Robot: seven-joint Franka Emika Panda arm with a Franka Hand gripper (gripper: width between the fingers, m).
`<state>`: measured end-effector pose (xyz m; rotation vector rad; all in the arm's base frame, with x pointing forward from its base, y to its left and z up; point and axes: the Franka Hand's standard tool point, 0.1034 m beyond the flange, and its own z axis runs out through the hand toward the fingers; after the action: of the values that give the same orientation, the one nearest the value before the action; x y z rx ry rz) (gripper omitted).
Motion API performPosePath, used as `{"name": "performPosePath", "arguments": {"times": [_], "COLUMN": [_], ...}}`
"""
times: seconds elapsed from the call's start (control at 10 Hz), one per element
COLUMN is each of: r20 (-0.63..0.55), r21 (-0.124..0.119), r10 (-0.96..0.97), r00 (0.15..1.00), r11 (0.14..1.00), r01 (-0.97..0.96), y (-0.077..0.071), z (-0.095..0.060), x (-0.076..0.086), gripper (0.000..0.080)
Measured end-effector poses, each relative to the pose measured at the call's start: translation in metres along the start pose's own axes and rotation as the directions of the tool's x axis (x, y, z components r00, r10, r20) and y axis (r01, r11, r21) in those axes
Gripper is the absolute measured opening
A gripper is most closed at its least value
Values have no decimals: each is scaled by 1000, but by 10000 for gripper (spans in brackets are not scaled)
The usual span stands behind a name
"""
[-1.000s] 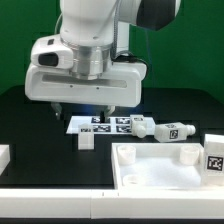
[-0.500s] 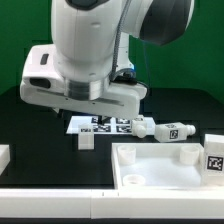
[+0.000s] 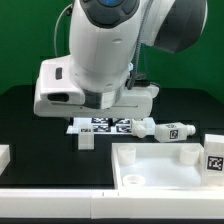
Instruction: Assemble square table
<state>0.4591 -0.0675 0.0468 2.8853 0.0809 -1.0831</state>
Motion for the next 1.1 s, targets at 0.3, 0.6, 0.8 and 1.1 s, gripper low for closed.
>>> {"name": "performPosePath", "arguments": {"times": [0.3, 0.6, 0.8, 1.1], "r20": [53, 216, 216, 204], "r21": [12, 32, 36, 54], "r10": [54, 125, 129, -8], "r00": [997, 968, 968, 979], "r11": [998, 990, 990, 999], "r01": [-55, -135, -140, -3], "y": [4, 6, 7, -5], "z": [11, 25, 25, 23], "x": [-5, -6, -8, -2], "gripper": [649, 649, 649, 649]}}
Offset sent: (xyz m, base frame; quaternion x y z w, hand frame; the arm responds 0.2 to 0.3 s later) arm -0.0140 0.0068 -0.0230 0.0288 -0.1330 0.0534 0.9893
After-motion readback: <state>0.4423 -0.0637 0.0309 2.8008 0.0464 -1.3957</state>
